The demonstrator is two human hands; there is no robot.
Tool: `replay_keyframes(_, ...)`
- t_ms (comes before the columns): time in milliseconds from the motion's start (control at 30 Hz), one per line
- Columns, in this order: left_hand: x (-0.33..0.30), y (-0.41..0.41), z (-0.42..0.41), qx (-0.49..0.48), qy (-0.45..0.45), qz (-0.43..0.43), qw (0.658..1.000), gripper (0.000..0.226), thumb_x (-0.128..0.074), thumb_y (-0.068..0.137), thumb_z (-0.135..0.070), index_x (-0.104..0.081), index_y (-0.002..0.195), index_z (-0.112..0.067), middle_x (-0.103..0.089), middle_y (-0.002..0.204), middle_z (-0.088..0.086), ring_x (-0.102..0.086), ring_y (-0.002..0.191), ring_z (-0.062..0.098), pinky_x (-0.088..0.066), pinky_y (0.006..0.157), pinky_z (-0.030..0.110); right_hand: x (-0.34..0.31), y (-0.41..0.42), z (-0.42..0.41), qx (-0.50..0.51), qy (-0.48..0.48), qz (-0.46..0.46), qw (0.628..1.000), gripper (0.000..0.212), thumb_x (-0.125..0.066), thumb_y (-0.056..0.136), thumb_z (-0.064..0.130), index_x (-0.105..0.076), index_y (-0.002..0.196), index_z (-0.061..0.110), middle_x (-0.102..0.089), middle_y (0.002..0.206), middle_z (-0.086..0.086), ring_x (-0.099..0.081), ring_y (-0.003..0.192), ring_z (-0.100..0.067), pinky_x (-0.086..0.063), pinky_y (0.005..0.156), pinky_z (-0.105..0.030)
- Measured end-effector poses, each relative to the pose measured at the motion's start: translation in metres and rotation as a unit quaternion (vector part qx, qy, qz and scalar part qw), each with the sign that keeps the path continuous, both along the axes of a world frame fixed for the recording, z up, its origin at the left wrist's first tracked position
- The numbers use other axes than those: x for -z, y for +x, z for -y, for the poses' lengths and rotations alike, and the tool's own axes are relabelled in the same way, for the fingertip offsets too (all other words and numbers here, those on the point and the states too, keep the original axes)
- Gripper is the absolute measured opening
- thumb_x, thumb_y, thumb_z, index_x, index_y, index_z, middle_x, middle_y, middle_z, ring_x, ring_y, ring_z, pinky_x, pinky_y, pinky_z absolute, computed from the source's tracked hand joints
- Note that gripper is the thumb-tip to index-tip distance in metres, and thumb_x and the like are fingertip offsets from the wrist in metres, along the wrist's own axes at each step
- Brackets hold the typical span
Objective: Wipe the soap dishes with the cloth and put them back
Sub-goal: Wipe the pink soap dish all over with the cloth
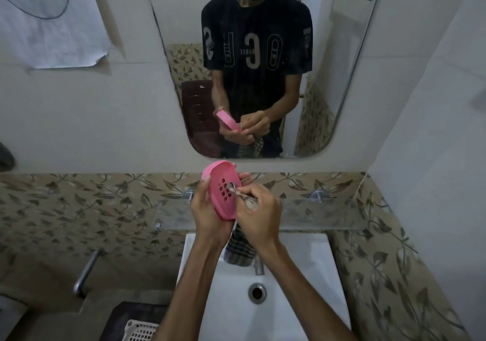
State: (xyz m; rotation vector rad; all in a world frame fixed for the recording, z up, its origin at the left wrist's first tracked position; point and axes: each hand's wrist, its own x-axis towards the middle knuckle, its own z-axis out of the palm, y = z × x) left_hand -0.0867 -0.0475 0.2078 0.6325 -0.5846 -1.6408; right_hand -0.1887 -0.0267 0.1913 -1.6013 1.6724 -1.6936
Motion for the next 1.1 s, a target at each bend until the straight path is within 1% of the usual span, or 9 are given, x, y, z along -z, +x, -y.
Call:
replay_keyframes(100, 0.002, 0.002, 0.002, 0.004, 0.014, -0.012, 1.000, 0.078, -0.054, 0.090, -0.053, -0.057, 0.141, 0.005, -0.062, 0.135, 0.036, -0.062, 0.127, 0.048, -0.044, 0.115, 0.055, 0.002, 0.011, -0.009, -0.057, 0.001, -0.017, 0.998, 0.005, -0.084, 0.081, 0.011, -0.081, 0.084, 0.014, -0.079, 0.085, 0.003, -0.073, 0.074, -0.013, -0.061, 0.067, -0.040)
replay_keyframes(267, -0.001, -0.002, -0.001, 0.005, 0.023, -0.017, 1.000, 0.078, -0.060, 0.089, -0.051, -0.056, 0.142, 0.007, -0.049, 0.150, 0.039, -0.052, 0.131, 0.046, -0.031, 0.124, 0.056, -0.011, 0.008, 0.004, 0.012, -0.019, 0.000, 1.000, 0.010, -0.082, 0.083, 0.011, -0.083, 0.092, 0.015, -0.079, 0.097, 0.002, -0.074, 0.087, -0.012, -0.063, 0.076, -0.034)
replay_keyframes(367, 0.000, 0.000, -0.002, 0.017, 0.000, -0.026, 1.000, 0.084, -0.058, 0.088, -0.056, -0.054, 0.145, 0.006, -0.059, 0.137, 0.036, -0.060, 0.126, 0.047, -0.046, 0.114, 0.053, -0.011, 0.015, -0.005, -0.052, -0.016, -0.044, 0.998, 0.013, -0.079, 0.084, 0.010, -0.084, 0.094, 0.016, -0.079, 0.096, 0.001, -0.075, 0.085, -0.016, -0.062, 0.074, -0.038)
replay_keyframes(433, -0.004, -0.001, -0.002, 0.028, 0.003, -0.051, 0.998, 0.085, -0.059, 0.089, -0.056, -0.052, 0.146, 0.007, -0.063, 0.135, 0.033, -0.064, 0.122, 0.042, -0.055, 0.107, 0.047, -0.013, 0.009, 0.002, -0.025, -0.018, -0.031, 0.999, 0.017, -0.080, 0.083, 0.004, -0.085, 0.095, 0.015, -0.080, 0.094, 0.000, -0.075, 0.083, -0.016, -0.062, 0.074, -0.038)
replay_keyframes(533, -0.007, -0.004, 0.001, 0.031, 0.001, -0.042, 0.999, 0.083, -0.066, 0.084, -0.056, -0.060, 0.141, 0.004, -0.063, 0.137, 0.032, -0.065, 0.123, 0.037, -0.057, 0.102, 0.041, -0.022, 0.008, 0.007, 0.022, -0.029, -0.010, 0.999, 0.021, -0.077, 0.082, 0.003, -0.084, 0.097, 0.015, -0.080, 0.098, 0.001, -0.073, 0.088, -0.012, -0.063, 0.079, -0.035)
replay_keyframes(667, -0.004, 0.003, 0.001, 0.016, 0.005, -0.004, 1.000, 0.081, -0.061, 0.087, -0.058, -0.062, 0.137, 0.006, -0.061, 0.137, 0.036, -0.065, 0.117, 0.039, -0.056, 0.100, 0.044, -0.018, 0.013, -0.005, -0.087, -0.039, -0.091, 0.991, 0.015, -0.078, 0.086, 0.012, -0.083, 0.098, 0.018, -0.077, 0.097, 0.002, -0.072, 0.085, -0.015, -0.062, 0.075, -0.036)
replay_keyframes(800, 0.000, -0.004, -0.001, -0.018, 0.032, -0.004, 0.999, 0.069, -0.056, 0.095, -0.047, -0.060, 0.139, 0.006, -0.065, 0.128, 0.026, -0.066, 0.116, 0.035, -0.058, 0.095, 0.039, -0.034, 0.002, 0.009, -0.036, -0.060, -0.094, 0.993, 0.022, -0.077, 0.085, 0.002, -0.084, 0.101, 0.014, -0.077, 0.096, -0.002, -0.070, 0.084, -0.014, -0.061, 0.075, -0.033)
replay_keyframes(933, -0.002, -0.001, -0.002, -0.019, 0.004, 0.017, 1.000, 0.070, -0.057, 0.096, -0.043, -0.052, 0.147, 0.004, -0.066, 0.122, 0.018, -0.065, 0.109, 0.028, -0.054, 0.091, 0.036, -0.051, -0.004, 0.022, -0.051, -0.085, -0.154, 0.983, 0.023, -0.073, 0.087, 0.001, -0.083, 0.106, 0.012, -0.077, 0.100, -0.003, -0.072, 0.088, -0.019, -0.062, 0.078, -0.032)
replay_keyframes(1100, -0.011, 0.009, 0.005, -0.022, -0.052, 0.043, 0.997, 0.066, -0.056, 0.091, -0.044, -0.060, 0.142, -0.002, -0.068, 0.123, 0.025, -0.065, 0.104, 0.031, -0.057, 0.087, 0.038, -0.022, -0.005, 0.005, -0.027, -0.030, -0.152, 0.988, 0.019, -0.076, 0.088, 0.004, -0.082, 0.104, 0.011, -0.078, 0.103, -0.003, -0.073, 0.087, -0.018, -0.063, 0.078, -0.035)
